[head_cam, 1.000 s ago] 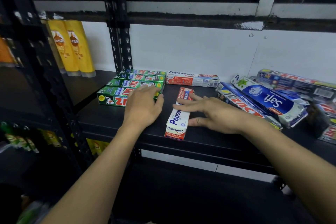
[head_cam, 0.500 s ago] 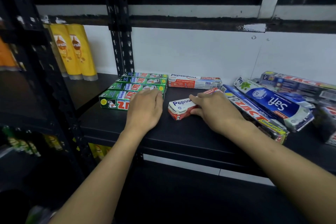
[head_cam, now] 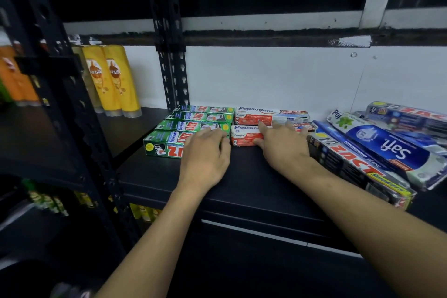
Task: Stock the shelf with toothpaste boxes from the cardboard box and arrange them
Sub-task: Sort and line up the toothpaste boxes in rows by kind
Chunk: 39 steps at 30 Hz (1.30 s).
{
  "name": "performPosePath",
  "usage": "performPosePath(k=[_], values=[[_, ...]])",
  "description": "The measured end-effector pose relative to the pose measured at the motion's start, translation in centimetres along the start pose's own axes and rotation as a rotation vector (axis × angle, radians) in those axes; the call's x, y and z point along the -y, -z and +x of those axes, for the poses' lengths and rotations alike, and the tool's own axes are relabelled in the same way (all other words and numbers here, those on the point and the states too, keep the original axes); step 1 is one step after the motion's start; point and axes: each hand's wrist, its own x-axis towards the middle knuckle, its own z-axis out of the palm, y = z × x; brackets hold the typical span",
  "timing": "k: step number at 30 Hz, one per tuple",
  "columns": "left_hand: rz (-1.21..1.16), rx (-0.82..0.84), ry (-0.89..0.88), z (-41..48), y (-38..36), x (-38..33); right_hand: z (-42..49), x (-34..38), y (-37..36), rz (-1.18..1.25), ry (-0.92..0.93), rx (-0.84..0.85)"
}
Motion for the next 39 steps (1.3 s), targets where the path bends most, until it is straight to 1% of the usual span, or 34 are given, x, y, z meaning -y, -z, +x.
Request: performPosePath(k=[4,15,18,20,24,30,34,39], values=[[0.009,0.000,-0.002,0.1,-0.2,0.3,0.8,0.4,0.0,0.047,-0.060,0.036],[0.044,-0.009,-0.024,0.7,-0.8,0.8,2.9,-0.8,-0.8,0.037,-0.131,0.025],[0.054,0.001,-0.025,0.6,-0.6,0.7,3.1,-0.2,-1.1,0.015,-0.123,-0.007],[0.036,0.003,-0.029,0.5,-0.6,0.7,3.1,0.2,-1.6,0.008,-0.098,-0.049],[-0.103,-0.046,-0.038,1.3,-0.4,1.0,3.1,0.0,-2.1,-0.029,-0.074,-0.106],[0.086,-0.029,-0.098,4.2,0.0,3.2,3.4,-0.7,-2.1,-0.040,-0.059,-0.157],[0.232,0.033,-0.105,3.7,-0.3,4.0,3.6,-0.8,-1.8,0.002,-0.054,-0.182],[0.291,0.092,-0.135,3.0,-0.5,2.9,3.2,-1.2,-1.8,0.057,0.006,-0.222]])
